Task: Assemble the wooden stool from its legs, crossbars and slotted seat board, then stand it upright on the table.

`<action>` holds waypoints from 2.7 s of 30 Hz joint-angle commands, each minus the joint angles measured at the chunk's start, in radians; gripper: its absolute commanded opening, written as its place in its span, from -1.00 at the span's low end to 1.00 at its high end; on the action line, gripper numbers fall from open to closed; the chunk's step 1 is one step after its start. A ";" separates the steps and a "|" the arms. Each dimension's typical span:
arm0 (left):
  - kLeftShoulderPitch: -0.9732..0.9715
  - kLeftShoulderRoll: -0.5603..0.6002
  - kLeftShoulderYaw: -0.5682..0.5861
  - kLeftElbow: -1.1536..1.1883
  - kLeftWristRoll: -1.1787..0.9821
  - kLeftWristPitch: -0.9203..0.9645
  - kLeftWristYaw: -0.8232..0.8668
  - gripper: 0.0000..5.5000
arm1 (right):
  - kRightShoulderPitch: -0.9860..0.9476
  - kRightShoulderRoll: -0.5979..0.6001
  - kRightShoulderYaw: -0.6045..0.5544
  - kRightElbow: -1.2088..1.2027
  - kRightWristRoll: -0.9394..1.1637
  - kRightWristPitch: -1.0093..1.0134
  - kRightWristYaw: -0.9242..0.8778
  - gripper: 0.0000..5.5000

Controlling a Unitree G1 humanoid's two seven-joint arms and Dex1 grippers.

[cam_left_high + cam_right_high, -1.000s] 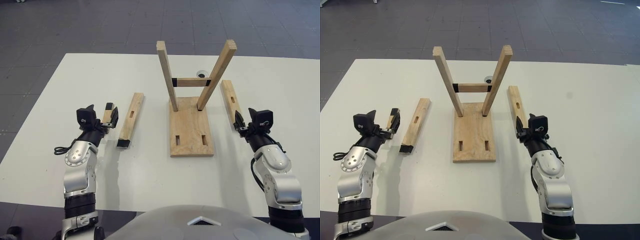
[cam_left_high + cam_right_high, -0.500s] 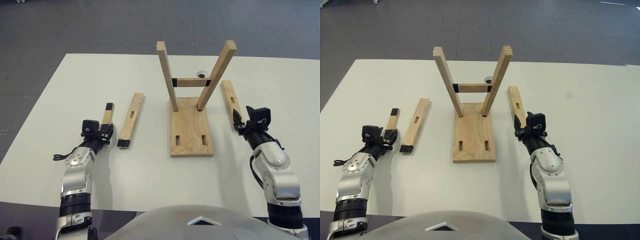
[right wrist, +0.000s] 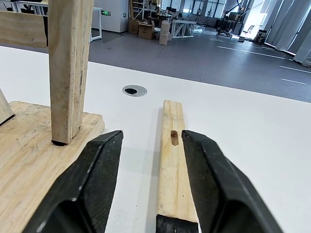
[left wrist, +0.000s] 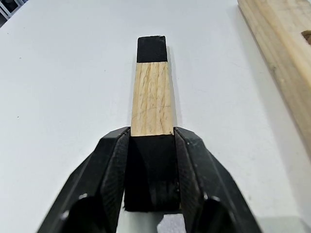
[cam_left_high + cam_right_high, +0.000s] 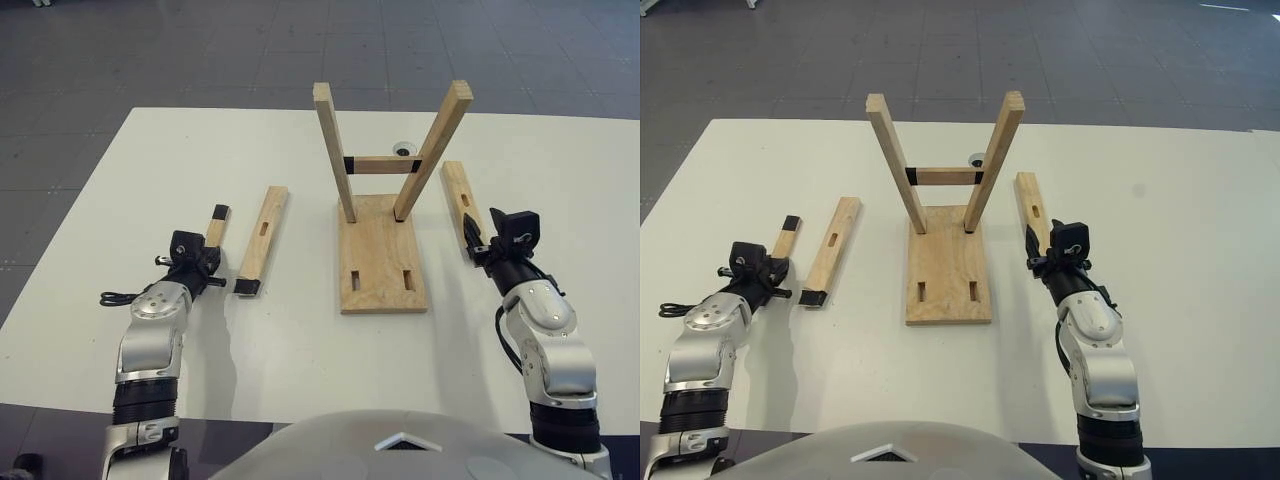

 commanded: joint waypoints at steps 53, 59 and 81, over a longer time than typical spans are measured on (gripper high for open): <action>-0.132 0.365 -0.007 0.566 -0.102 -0.574 -0.789 0.04 | -0.047 -0.080 -0.048 -0.180 0.753 0.464 0.093 -0.18; -0.154 0.382 -0.027 0.631 -0.066 -0.533 -0.785 0.04 | -0.039 -0.078 -0.028 -0.182 0.732 0.453 0.094 -0.18; -0.144 0.342 -0.012 0.466 -0.160 -0.458 -0.742 -0.52 | -0.064 -0.073 -0.058 -0.206 0.767 0.451 0.070 -0.18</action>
